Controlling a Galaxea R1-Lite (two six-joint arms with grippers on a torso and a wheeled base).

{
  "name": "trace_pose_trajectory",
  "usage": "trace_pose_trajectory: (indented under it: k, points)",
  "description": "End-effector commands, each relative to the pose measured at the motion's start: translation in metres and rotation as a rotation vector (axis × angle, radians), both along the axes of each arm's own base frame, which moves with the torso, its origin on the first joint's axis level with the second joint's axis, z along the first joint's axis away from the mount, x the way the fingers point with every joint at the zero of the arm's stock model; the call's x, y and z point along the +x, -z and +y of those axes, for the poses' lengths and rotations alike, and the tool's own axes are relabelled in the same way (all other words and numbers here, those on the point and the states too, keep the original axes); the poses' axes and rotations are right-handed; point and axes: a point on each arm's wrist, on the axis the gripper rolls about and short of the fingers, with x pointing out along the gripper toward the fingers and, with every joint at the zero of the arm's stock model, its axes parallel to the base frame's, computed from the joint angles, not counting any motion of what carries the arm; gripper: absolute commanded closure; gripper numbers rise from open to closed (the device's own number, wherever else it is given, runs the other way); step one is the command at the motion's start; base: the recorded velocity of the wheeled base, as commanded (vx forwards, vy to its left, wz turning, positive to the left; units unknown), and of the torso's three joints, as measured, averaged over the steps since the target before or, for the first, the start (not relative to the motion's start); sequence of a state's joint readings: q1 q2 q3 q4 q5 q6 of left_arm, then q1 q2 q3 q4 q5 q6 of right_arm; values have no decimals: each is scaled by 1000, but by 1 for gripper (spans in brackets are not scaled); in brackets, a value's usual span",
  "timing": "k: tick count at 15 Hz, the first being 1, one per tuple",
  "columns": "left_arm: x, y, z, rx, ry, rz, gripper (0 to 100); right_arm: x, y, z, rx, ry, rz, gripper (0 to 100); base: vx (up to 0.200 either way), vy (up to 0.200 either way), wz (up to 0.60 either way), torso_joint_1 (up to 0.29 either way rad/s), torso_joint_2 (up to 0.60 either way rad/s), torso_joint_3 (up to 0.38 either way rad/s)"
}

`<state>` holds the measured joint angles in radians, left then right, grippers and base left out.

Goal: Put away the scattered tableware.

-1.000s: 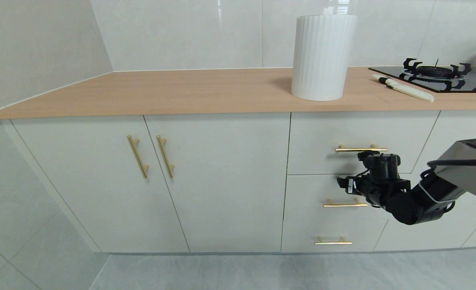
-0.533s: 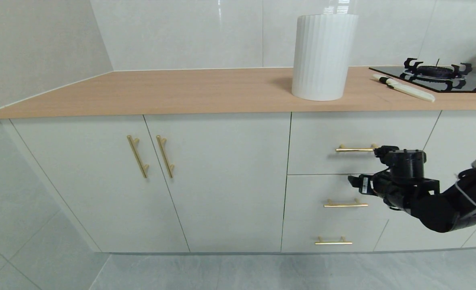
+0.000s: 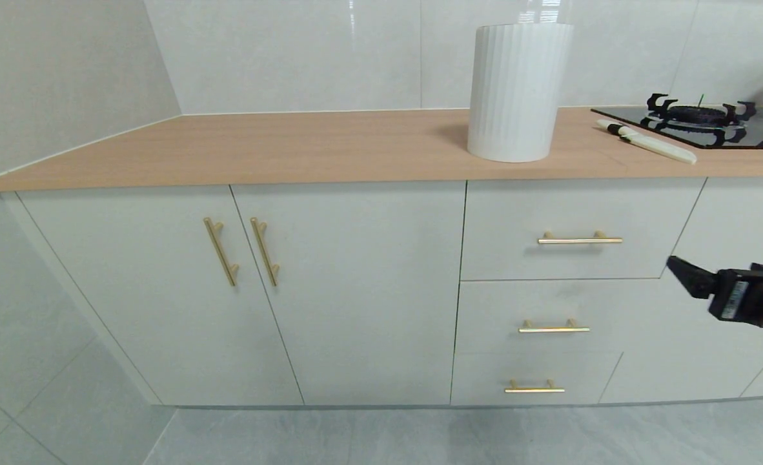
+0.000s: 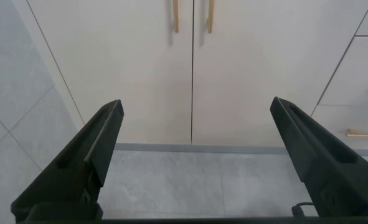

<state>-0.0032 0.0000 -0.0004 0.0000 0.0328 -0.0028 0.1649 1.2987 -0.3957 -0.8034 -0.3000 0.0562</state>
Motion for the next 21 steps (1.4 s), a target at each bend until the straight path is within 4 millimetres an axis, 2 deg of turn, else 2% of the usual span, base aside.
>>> trace_pose_trajectory:
  k: [1, 2, 4, 5, 8, 12, 14, 16, 18, 21]
  points:
    - [0, 0, 0, 0, 0, 0, 0, -98, -3, -19, -8, 36, -176, 0, 0, 0, 0, 0, 0, 0]
    - [0, 0, 0, 0, -1, 2, 0, -114, 2, -21, -13, 38, -184, 0, 0, 0, 0, 0, 0, 0]
    - [0, 0, 0, 0, -1, 2, 0, -161, 14, -28, -50, 39, -202, 0, 0, 0, 0, 0, 0, 0]
    - [0, 0, 0, 0, 0, 2, 0, -176, 21, -30, -74, 38, -179, 0, 0, 0, 0, 0, 0, 0]
    - [0, 0, 0, 0, 0, 2, 0, -202, 40, -33, -79, 29, -160, 0, 0, 0, 0, 0, 0, 0]
    - [0, 0, 0, 0, 0, 2, 0, -216, 53, -33, -84, 124, -172, 0, 0, 0, 0, 0, 0, 0]
    - [0, 0, 0, 0, -1, 2, 0, -225, 68, -32, -92, 163, -170, 0, 0, 0, 0, 0, 0, 0]
    - [0, 0, 0, 0, 0, 2, 0, -224, 79, -30, -91, 137, -160, 0, 0, 0, 0, 0, 0, 0]
    - [0, 0, 0, 0, 0, 0, 0, -211, 107, -30, -66, 108, -125, 0, 0, 0, 0, 0, 0, 0]
    - [0, 0, 0, 0, 0, 2, 0, -209, 108, -25, 1, -91, -143, 0, 0, 0, 0, 0, 0, 0]
